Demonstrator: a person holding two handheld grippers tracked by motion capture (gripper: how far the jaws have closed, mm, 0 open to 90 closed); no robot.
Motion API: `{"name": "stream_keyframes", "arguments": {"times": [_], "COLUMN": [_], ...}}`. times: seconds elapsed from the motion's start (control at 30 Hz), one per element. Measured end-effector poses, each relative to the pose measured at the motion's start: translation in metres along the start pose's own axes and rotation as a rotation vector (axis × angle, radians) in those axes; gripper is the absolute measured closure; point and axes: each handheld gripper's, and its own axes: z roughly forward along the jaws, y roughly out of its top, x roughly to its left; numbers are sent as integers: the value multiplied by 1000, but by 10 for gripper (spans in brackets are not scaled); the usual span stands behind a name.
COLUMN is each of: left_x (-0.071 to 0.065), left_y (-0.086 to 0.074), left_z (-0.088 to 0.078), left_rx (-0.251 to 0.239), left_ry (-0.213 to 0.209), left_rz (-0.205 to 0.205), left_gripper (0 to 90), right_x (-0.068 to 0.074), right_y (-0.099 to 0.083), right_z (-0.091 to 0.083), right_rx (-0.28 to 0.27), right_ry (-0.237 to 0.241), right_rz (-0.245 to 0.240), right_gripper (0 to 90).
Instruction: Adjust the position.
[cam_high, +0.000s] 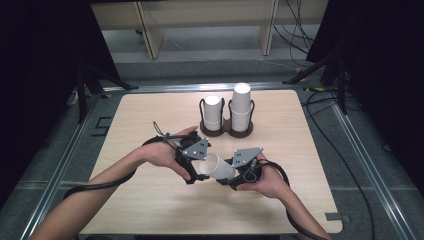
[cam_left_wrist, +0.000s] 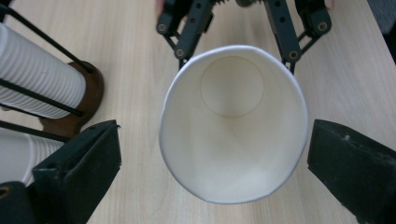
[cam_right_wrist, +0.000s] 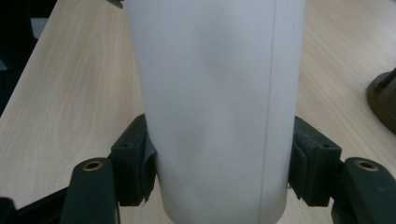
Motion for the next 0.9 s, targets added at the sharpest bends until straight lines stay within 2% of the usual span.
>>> {"name": "stream_keyframes", "arguments": {"times": [0.2, 0.23, 0.27, 0.4, 0.47, 0.5, 0.6, 0.63, 0.67, 0.7, 0.77, 0.8, 0.83, 0.87, 0.9], "left_x": [-1, -1, -1, -5, -7, -8, -12, -13, -14, -16, -18, -19, -19, -20, -20], "left_y": [-11, -13, -15, -23, -27, -28, -33, -35, -37, -39, -42, -44, -47, -49, -51], "left_z": [-4, -6, -6, -5, -3, -2, 1, 3, 3, 4, 6, 7, 9, 8, 9], "left_rx": [-137, -148, -174, -275, -326, -351, -407, -435, -456, -477, -514, -530, -553, -554, -561], "left_ry": [84, 98, 112, 177, 206, 217, 252, 264, 275, 287, 315, 326, 331, 348, 363], "left_rz": [-102, -116, -136, -207, -241, -264, -304, -326, -348, -373, -405, -427, -445, -459, -472], "left_gripper": [0, 0, 0, 0, 0, 0, 0, 0, 0, 0, 0, 3, 2, 1, 4], "right_x": [2, 2, 0, -1, -3, -2, -5, -4, -6, -5, -8, -5, -7, -7, -7], "right_y": [-8, -10, -11, -20, -23, -24, -27, -28, -29, -30, -32, -32, -33, -33, -34], "right_z": [-8, -9, -10, -15, -16, -18, -20, -20, -21, -22, -23, -23, -22, -22, -21], "right_rx": [-101, -121, -141, -219, -271, -272, -336, -343, -360, -355, -377, -384, -396, -410, -417], "right_ry": [-75, -94, -119, -187, -227, -231, -259, -280, -284, -285, -318, -306, -319, -343, -311], "right_rz": [61, 65, 49, 133, 134, 169, 189, 219, 208, 241, 232, 292, 278, 283, 297], "right_gripper": [346, 345, 345, 345, 344, 344, 343, 343, 343, 344, 344, 343, 344, 344, 344]}}
